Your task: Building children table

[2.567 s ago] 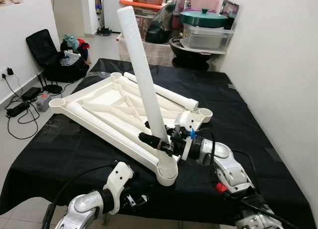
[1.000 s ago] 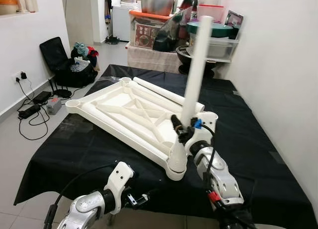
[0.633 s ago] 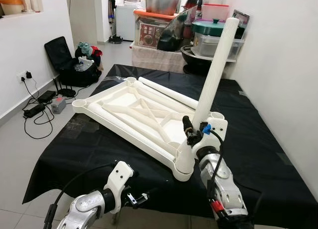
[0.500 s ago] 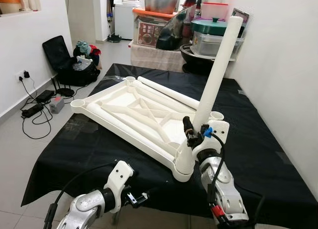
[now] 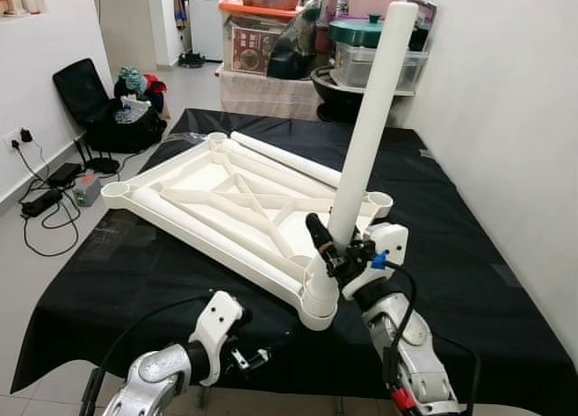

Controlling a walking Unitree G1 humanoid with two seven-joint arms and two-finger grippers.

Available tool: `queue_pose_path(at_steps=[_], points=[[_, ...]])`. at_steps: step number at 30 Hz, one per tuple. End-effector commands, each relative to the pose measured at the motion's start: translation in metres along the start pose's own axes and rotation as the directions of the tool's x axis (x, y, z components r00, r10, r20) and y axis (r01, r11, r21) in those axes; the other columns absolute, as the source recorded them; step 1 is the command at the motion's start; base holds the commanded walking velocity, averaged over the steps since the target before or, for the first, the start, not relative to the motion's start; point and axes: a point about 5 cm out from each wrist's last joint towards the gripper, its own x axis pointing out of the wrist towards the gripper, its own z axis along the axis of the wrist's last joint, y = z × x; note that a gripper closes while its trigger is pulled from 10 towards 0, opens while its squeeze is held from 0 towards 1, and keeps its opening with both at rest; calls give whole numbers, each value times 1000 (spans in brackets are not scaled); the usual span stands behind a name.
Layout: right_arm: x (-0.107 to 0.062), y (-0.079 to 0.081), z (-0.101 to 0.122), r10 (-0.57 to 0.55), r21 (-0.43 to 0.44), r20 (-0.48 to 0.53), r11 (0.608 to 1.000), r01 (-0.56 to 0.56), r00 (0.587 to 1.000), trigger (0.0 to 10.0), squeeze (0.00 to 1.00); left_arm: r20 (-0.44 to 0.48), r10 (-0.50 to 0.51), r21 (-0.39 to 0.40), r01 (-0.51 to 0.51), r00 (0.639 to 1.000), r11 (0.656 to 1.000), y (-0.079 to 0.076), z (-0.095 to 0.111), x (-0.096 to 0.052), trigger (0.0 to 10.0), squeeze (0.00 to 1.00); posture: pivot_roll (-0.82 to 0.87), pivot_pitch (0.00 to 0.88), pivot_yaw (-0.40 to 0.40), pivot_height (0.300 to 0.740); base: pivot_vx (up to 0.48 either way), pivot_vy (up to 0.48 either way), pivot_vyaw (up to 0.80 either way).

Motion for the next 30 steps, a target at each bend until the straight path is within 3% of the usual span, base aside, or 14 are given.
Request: queue_pose_path(at_steps=[1, 4, 12, 14, 18, 30], points=[[-7, -3, -14, 18, -1, -83, 1000, -19, 996, 0, 0, -17, 0, -9, 0, 1000, 1000, -1, -4, 0, 10000, 0, 69, 0, -92, 740, 0, 0, 0], [-5, 3, -15, 154, 1, -107, 988, -155, 982, 0, 0, -19, 2, -7, -3, 1000, 1000, 0, -4, -1, 10000, 0, 77, 0, -93, 740, 0, 0, 0], [-5, 6, -16, 212, 7, -113, 977, -213, 971, 0, 0, -21, 3, -6, -3, 1000, 1000, 1, -5, -1, 10000, 0, 77, 0, -93, 740, 0, 0, 0], [-2, 11, -11, 328, -7, -104, 944, -330, 939, 0, 0, -24, 5, -8, -5, 1000, 1000, 2, -5, -3, 10000, 0, 90, 0, -89, 740, 0, 0, 0], [0, 16, -7, 406, 4, -97, 913, -407, 909, 0, 0, -24, 4, -10, -4, 1000, 1000, 3, -5, -4, 10000, 0, 90, 0, -88, 740, 0, 0, 0], [4, 20, -2, 408, 33, -36, 913, -407, 912, 0, 0, -22, 8, -21, -9, 1000, 1000, 5, -5, -7, 10000, 0, 100, 0, -88, 740, 0, 0, 0]])
